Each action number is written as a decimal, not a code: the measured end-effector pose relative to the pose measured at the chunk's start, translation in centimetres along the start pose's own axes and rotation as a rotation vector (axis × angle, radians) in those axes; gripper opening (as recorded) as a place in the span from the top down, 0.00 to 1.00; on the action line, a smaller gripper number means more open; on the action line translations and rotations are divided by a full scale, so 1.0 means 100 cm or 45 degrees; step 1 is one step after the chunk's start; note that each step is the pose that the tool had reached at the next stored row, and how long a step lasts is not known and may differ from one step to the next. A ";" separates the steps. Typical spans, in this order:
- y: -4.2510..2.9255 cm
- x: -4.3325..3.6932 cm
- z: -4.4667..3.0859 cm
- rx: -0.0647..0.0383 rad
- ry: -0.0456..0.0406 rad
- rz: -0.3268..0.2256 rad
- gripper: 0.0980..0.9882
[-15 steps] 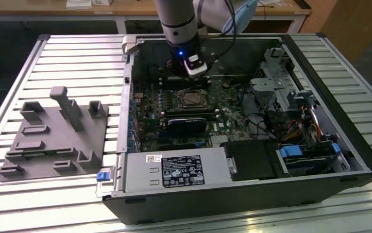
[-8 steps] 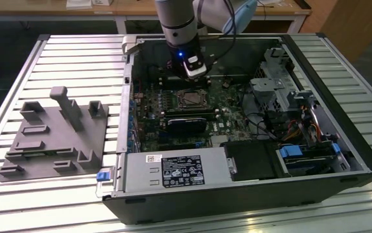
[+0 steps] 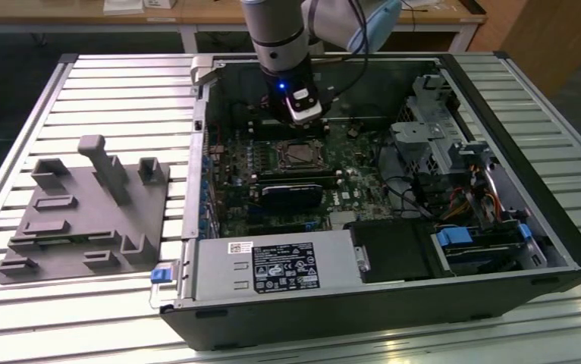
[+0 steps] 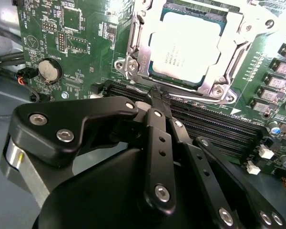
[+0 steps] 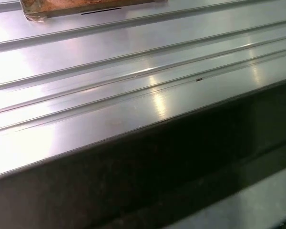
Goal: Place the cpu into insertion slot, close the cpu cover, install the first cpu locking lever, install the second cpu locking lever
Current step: 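Install the first cpu locking lever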
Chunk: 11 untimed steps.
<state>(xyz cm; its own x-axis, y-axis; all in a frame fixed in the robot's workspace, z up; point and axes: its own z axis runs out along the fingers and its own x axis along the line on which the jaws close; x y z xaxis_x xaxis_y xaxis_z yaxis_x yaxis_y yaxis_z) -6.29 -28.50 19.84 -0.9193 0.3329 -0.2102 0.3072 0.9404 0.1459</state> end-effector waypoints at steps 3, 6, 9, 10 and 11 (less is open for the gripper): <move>0.0002 -0.0001 0.0006 0.001 -0.001 0.005 0.99; 0.0006 -0.0004 0.0010 0.002 -0.001 0.008 0.99; 0.0008 -0.0007 0.0014 0.003 -0.002 0.011 0.99; 0.0008 -0.0007 0.0016 0.003 -0.002 0.013 0.99; 0.0008 -0.0007 0.0020 0.003 -0.002 0.014 0.99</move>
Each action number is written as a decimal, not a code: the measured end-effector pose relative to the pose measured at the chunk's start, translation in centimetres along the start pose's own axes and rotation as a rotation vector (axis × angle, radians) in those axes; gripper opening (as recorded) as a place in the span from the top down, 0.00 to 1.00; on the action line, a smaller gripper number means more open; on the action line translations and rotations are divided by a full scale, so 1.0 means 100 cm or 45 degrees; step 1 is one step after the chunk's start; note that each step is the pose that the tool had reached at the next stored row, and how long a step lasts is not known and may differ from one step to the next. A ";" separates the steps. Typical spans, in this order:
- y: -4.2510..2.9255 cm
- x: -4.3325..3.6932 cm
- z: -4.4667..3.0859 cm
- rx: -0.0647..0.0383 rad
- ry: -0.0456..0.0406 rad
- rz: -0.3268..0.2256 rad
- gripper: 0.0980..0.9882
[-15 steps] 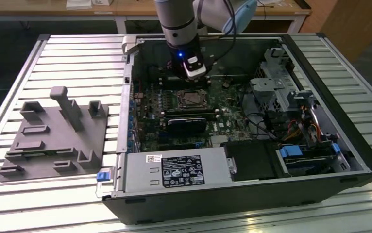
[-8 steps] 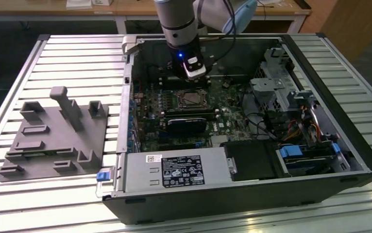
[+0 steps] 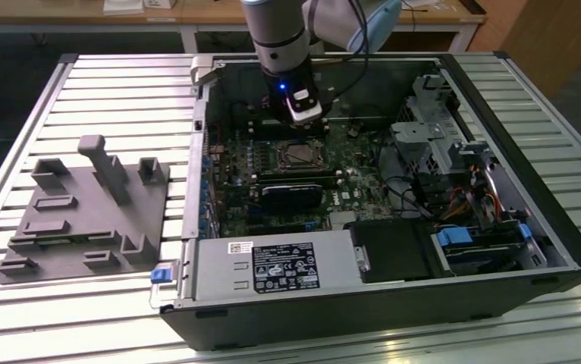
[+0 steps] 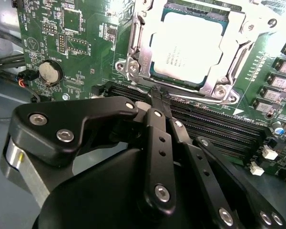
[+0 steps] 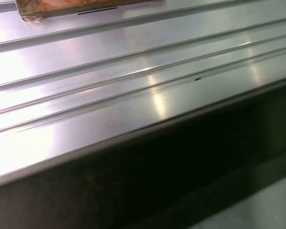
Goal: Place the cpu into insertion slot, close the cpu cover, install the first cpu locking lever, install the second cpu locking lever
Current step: 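Install the first cpu locking lever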
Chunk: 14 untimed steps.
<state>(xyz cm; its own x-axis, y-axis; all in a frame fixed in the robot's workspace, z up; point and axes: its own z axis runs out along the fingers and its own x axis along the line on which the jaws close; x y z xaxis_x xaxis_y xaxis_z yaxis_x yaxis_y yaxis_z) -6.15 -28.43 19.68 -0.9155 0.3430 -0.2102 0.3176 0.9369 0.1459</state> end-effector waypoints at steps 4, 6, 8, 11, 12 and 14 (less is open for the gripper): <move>-0.0002 0.0002 0.0014 0.001 -0.001 0.002 0.99; -0.0004 0.0004 0.0022 0.002 -0.001 0.003 0.99; -0.0005 0.0006 0.0028 0.003 -0.001 0.003 0.99; -0.0008 0.0008 0.0037 0.004 -0.002 0.003 0.99; -0.0007 0.0008 0.0041 0.004 -0.002 0.003 0.99; -0.0009 0.0009 0.0046 0.004 -0.002 0.003 0.99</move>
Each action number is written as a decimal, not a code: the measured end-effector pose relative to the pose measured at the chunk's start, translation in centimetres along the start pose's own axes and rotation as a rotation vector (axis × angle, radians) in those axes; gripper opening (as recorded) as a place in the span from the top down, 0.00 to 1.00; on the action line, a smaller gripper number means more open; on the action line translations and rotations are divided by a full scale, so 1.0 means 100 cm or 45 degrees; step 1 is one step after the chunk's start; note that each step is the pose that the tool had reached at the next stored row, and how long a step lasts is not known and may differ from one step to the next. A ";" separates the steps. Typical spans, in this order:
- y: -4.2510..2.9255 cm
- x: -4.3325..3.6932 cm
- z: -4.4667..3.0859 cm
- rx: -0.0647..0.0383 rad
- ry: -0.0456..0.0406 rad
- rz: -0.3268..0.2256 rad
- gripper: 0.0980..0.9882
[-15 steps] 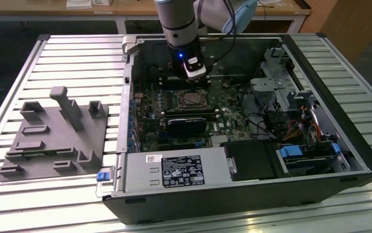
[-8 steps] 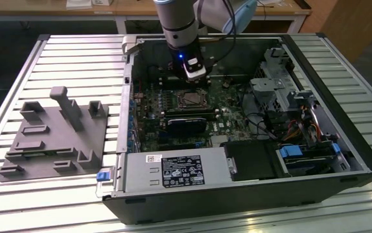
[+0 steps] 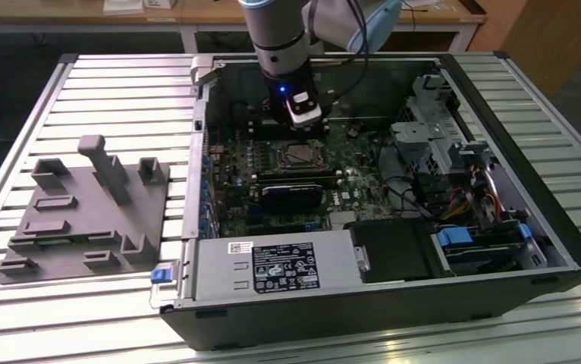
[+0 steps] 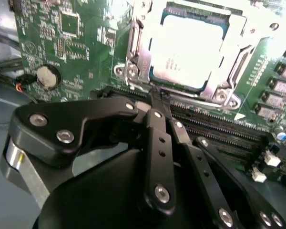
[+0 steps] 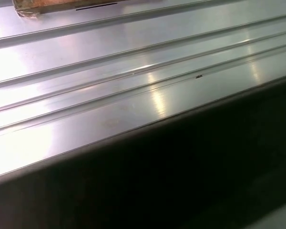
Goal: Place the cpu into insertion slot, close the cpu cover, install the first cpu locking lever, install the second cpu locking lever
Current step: 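Install the first cpu locking lever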
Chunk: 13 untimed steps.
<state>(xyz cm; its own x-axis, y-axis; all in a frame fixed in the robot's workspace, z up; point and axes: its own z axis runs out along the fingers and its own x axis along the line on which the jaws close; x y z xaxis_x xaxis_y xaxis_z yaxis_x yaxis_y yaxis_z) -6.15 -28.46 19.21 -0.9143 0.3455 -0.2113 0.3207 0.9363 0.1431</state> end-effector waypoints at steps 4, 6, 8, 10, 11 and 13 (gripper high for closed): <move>-0.0004 0.0001 0.0007 0.001 0.000 0.000 0.99; -0.0008 -0.0002 0.0010 0.000 0.000 0.000 0.99; -0.0014 -0.0012 0.0011 0.000 0.000 0.000 0.99; -0.0021 -0.0029 0.0014 0.000 0.000 0.000 0.99; -0.0024 -0.0036 0.0015 0.000 0.000 0.000 0.99; -0.0029 -0.0046 0.0017 0.000 0.000 0.000 0.99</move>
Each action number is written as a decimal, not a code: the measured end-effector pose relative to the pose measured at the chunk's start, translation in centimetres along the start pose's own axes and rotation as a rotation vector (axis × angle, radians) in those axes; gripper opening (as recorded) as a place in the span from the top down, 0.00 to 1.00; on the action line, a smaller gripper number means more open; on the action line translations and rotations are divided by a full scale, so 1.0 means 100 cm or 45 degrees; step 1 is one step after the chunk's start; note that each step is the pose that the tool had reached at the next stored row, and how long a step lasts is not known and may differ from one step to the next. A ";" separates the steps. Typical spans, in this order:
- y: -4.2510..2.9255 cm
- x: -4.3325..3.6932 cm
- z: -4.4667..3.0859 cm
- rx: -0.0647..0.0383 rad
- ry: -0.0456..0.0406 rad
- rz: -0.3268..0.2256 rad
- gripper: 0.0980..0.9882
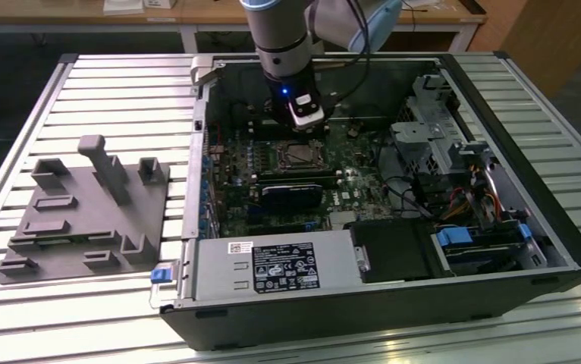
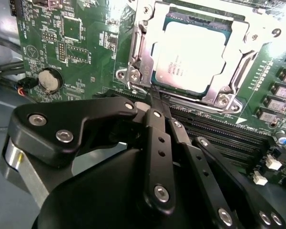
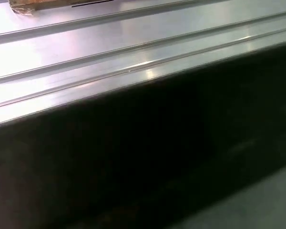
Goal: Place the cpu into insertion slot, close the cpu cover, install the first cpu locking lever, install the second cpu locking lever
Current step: 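Install the first cpu locking lever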
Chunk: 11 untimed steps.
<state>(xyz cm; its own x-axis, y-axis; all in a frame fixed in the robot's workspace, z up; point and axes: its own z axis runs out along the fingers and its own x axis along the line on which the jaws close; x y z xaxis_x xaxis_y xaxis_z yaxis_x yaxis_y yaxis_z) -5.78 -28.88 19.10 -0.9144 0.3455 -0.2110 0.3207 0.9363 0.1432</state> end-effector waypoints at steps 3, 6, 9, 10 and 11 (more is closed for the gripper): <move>-0.0006 -0.0008 -0.0003 -0.001 0.001 0.000 0.99; -0.0011 -0.0012 -0.0013 -0.005 0.002 0.001 0.99; -0.0013 -0.0017 -0.0028 -0.010 0.004 0.003 0.99; -0.0016 -0.0018 -0.0032 -0.011 0.004 0.003 0.99; -0.0018 -0.0020 -0.0033 -0.011 0.005 0.003 0.99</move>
<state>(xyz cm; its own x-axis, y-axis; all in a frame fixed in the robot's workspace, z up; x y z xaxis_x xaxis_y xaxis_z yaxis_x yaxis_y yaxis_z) -5.74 -29.14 19.44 -0.9145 0.3476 -0.2070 0.3208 0.9348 0.1524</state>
